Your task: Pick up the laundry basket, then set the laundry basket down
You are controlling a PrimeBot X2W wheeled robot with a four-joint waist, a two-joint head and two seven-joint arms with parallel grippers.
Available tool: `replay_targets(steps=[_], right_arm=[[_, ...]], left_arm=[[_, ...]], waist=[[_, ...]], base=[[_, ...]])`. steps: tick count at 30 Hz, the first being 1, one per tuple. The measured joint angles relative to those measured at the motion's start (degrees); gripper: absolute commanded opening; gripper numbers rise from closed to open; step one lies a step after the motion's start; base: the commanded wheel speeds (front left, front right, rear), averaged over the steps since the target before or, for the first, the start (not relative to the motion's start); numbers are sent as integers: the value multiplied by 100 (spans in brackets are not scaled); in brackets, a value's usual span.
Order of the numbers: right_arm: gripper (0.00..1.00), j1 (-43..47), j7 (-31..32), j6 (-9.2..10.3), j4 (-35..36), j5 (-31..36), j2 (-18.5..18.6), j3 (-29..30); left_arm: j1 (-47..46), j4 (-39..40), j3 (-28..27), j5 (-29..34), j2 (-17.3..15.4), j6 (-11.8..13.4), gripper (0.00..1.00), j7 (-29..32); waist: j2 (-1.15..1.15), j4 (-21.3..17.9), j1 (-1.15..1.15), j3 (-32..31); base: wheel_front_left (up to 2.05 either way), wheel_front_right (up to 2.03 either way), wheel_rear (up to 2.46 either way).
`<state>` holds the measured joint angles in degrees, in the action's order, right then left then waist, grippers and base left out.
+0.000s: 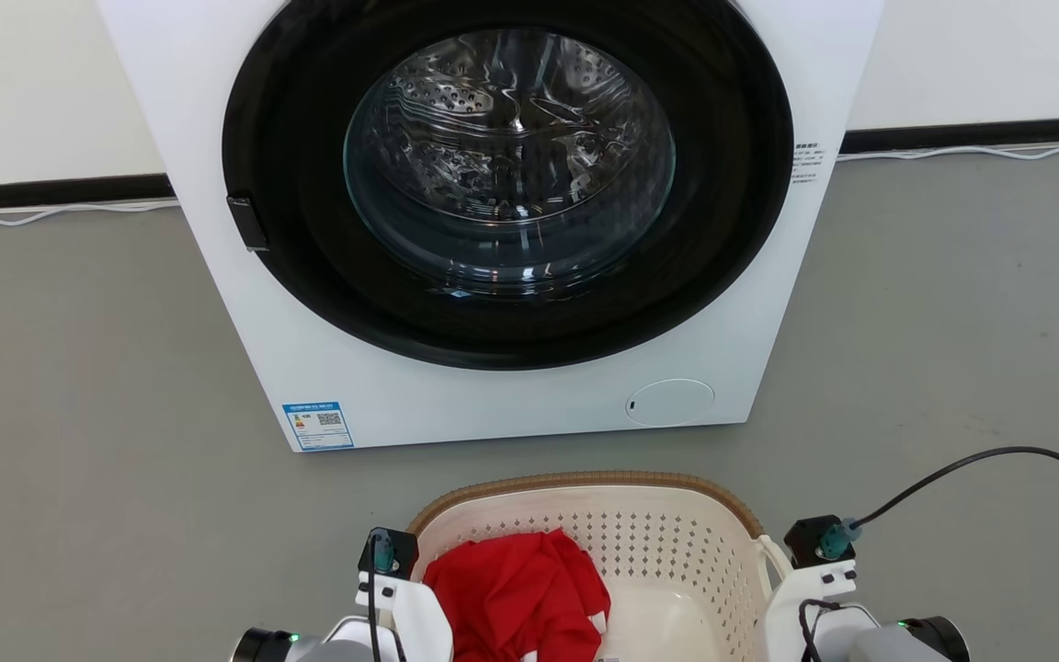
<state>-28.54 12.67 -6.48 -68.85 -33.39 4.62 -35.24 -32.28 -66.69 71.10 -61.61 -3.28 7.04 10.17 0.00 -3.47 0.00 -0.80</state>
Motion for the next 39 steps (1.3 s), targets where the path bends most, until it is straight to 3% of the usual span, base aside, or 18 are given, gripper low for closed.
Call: replay_targets(steps=[27,39], right_arm=[[0,-2,-73,0,-25,-196,0,-142],[0,-323,-586,0,-83,-201,-10,-55]], left_arm=[[-6,-43,100,-78,3,1,0,-11],[-466,-147,122,-34,25,62,0,-272]], waist=[[0,-32,0,123],[0,20,0,761]], base=[[0,0,0],[0,0,0]])
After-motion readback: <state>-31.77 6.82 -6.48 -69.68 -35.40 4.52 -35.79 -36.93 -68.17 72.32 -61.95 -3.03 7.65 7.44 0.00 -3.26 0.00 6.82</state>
